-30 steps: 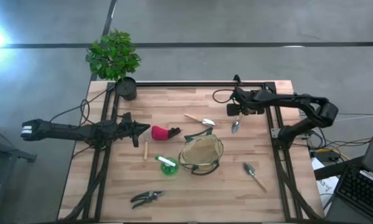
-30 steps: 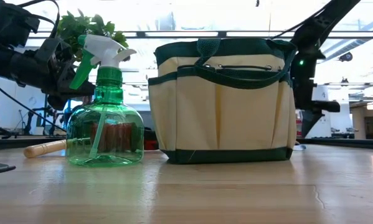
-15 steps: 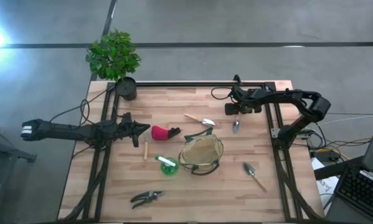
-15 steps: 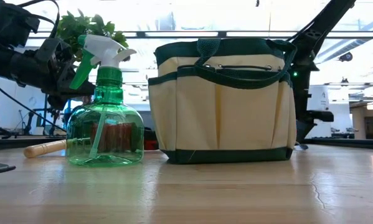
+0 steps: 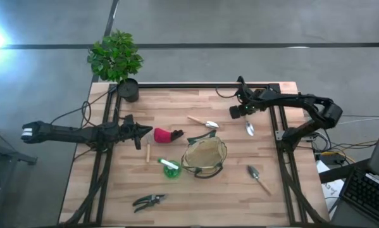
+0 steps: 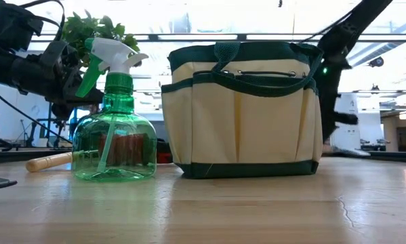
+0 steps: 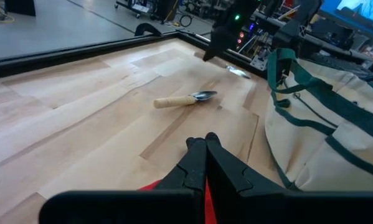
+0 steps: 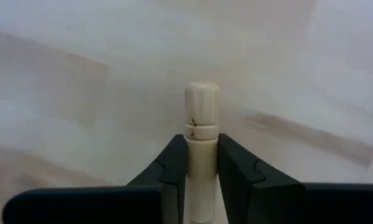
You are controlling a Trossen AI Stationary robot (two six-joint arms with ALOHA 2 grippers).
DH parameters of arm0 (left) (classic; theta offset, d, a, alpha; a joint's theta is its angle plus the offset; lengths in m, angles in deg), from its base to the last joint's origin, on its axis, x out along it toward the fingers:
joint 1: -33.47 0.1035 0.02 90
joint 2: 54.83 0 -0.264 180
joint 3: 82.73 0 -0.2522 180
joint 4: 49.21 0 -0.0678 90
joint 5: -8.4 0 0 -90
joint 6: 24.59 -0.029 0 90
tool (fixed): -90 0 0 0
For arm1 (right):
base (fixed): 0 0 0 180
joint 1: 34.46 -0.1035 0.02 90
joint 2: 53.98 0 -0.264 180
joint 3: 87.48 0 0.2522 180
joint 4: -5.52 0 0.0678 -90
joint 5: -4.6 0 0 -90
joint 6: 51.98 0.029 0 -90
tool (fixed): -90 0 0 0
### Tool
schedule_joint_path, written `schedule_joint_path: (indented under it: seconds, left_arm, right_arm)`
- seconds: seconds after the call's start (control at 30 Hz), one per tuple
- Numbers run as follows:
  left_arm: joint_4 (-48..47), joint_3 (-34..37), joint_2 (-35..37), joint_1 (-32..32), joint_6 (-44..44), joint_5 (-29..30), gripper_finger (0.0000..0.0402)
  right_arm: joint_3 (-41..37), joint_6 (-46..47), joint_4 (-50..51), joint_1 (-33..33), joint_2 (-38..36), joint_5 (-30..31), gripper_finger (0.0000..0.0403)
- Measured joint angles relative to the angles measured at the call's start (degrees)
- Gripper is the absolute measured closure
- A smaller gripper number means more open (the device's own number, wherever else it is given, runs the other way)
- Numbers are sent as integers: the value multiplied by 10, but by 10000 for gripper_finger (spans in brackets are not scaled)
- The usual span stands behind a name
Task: Pick & Place Garden tools in Gardening bag
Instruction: Put the top right brown trowel into the gardening bag
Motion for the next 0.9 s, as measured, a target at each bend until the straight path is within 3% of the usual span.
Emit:
schedule_joint_path:
  seconds: [0.27, 0.47, 0.63, 0.9]
  left_arm:
    - [0, 0, 0, 0, -4, 1, 387]
    - [0, 0, 0, 0, -2, 5, 387]
    - [0, 0, 0, 0, -1, 34, 387]
    - [0, 0, 0, 0, 0, 44, 387]
  right_arm:
    - [72, -127, -2, -33, -127, -93, 352]
    - [143, -178, -34, -110, -192, -123, 352]
    - [169, -211, -128, -212, -205, -170, 352]
    - [175, -281, -219, -345, -152, -173, 352]
